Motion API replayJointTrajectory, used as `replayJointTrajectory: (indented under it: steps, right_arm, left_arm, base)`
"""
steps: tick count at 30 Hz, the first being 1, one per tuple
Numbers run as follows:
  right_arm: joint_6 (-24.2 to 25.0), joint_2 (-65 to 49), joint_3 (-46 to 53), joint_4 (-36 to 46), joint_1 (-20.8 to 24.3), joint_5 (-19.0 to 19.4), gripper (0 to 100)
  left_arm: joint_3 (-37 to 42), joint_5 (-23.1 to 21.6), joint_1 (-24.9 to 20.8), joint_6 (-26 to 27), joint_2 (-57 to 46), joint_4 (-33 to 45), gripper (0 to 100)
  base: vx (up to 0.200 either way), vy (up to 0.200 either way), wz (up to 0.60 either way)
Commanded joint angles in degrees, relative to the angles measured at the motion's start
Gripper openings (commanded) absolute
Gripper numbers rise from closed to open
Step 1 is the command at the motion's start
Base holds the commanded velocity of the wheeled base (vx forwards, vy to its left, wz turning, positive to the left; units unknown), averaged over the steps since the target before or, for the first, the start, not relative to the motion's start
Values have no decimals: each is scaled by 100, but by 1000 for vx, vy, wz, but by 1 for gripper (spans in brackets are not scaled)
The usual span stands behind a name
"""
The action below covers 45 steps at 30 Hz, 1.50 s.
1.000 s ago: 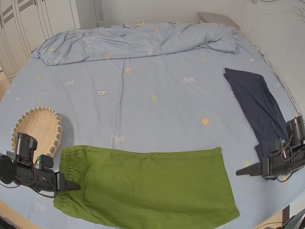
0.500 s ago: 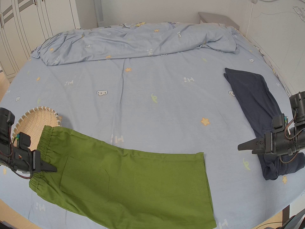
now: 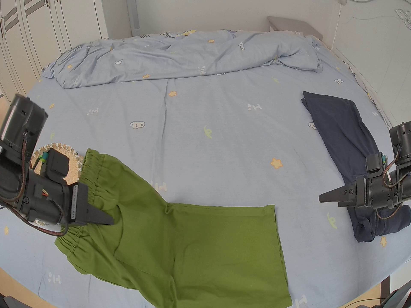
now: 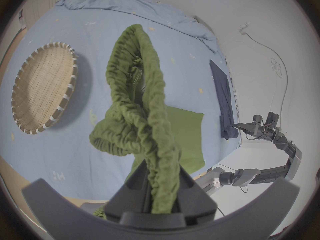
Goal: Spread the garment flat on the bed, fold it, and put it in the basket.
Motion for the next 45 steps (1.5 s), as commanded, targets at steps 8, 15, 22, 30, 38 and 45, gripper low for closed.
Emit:
replayJointTrajectory:
  steps: [8,15,22,30,38,45]
  right_arm:
    - [14,26,11,8,38,-18,100]
    - [5,44,37,8,38,-106,100]
    - [-4,79,72,-9,38,-168,100]
    - [-4,87,90,-9,29,-168,100]
    - [-12,96,81,-9,3,-168,100]
    - [-21,105,90,-9,3,-168,100]
  left_arm:
    - [-1508,1289,-2705,-1625,992,374,0]
    - [-1604,1500,-3075,-1633,1467,339,0]
    - [-1833,1526,-3233,-1704,1695,330,0]
    - [-2220,1640,-3400,-1985,2065,180,0]
    - [-2255,1992,-3655,-2002,2530,-329,100]
    - [-2307,2299,-3822,-2249,2847,-971,100]
  base:
    - [0,0,0]
    - [0,0,0]
    - [0,0,0]
    - [0,0,0]
    - [0,0,0]
    - [0,0,0]
